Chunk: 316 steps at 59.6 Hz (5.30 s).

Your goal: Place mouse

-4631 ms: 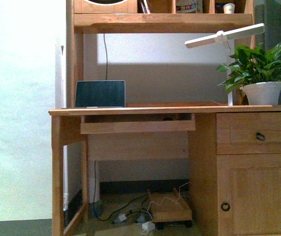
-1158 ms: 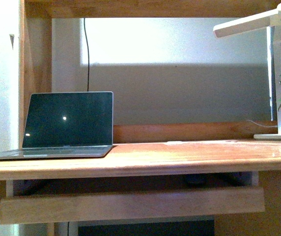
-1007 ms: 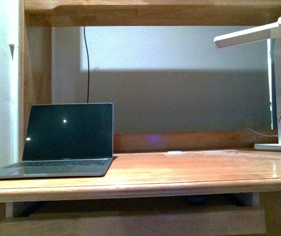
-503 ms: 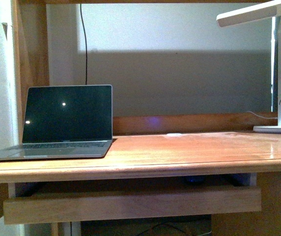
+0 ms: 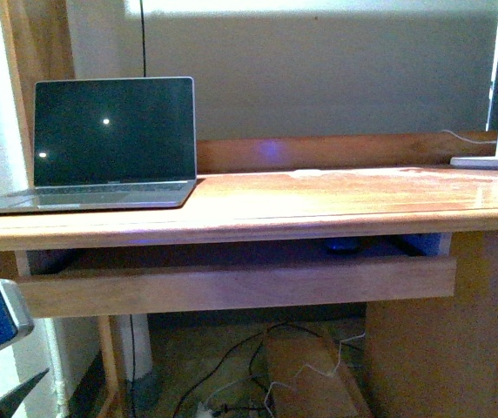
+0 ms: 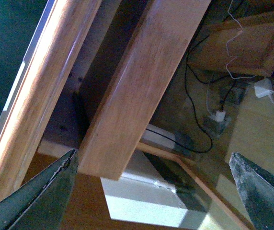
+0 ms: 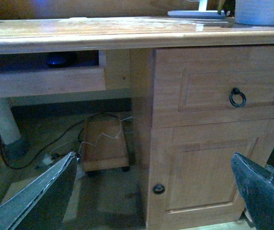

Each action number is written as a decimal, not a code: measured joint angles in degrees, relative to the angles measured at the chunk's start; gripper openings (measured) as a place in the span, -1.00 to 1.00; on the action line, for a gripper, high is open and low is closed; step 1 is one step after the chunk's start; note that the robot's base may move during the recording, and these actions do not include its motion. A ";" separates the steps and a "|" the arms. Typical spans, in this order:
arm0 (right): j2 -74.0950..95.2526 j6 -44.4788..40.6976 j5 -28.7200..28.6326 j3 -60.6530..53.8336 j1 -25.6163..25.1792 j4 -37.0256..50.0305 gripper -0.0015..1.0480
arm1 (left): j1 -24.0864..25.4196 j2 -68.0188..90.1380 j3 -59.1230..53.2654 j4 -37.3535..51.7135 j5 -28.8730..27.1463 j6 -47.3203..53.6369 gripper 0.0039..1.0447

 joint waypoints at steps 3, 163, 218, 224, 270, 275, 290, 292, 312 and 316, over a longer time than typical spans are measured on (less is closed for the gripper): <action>0.00 0.00 -0.02 0.00 0.00 0.00 0.85 | 0.13 2.25 1.64 1.03 1.31 2.25 0.86; 0.00 0.00 0.04 0.00 0.00 0.00 0.85 | -21.62 -92.06 -28.96 -52.43 -40.09 -65.55 -0.28; 0.00 0.00 0.00 0.00 0.00 0.00 0.85 | -2.97 -99.47 -34.71 -54.12 -22.47 -64.65 -0.95; 0.00 0.00 0.00 0.00 0.00 0.00 0.85 | -2.97 -99.47 -34.71 -54.12 -22.47 -64.65 -0.95; 56.63 1.64 12.48 32.83 12.35 25.35 0.85 | -2.95 -99.49 -34.71 -54.12 -22.45 -64.57 0.84; 64.52 0.26 11.52 38.34 13.66 23.74 0.85 | -2.95 -99.49 -34.71 -54.12 -22.45 -64.57 0.86; 73.99 -1.73 9.84 52.22 17.97 7.67 0.85 | -2.95 -99.49 -34.71 -54.12 -22.45 -64.57 0.86; 73.99 -1.77 9.84 52.59 18.38 6.58 0.85 | -2.95 -99.49 -34.71 -54.12 -22.45 -64.57 0.86; 77.90 -4.35 12.66 53.20 23.85 0.00 0.85 | -2.95 -99.49 -34.71 -54.12 -22.43 -64.57 0.86; 79.71 -4.39 13.79 53.70 24.48 0.02 0.85 | -2.95 -99.49 -34.71 -54.12 -22.45 -64.57 0.86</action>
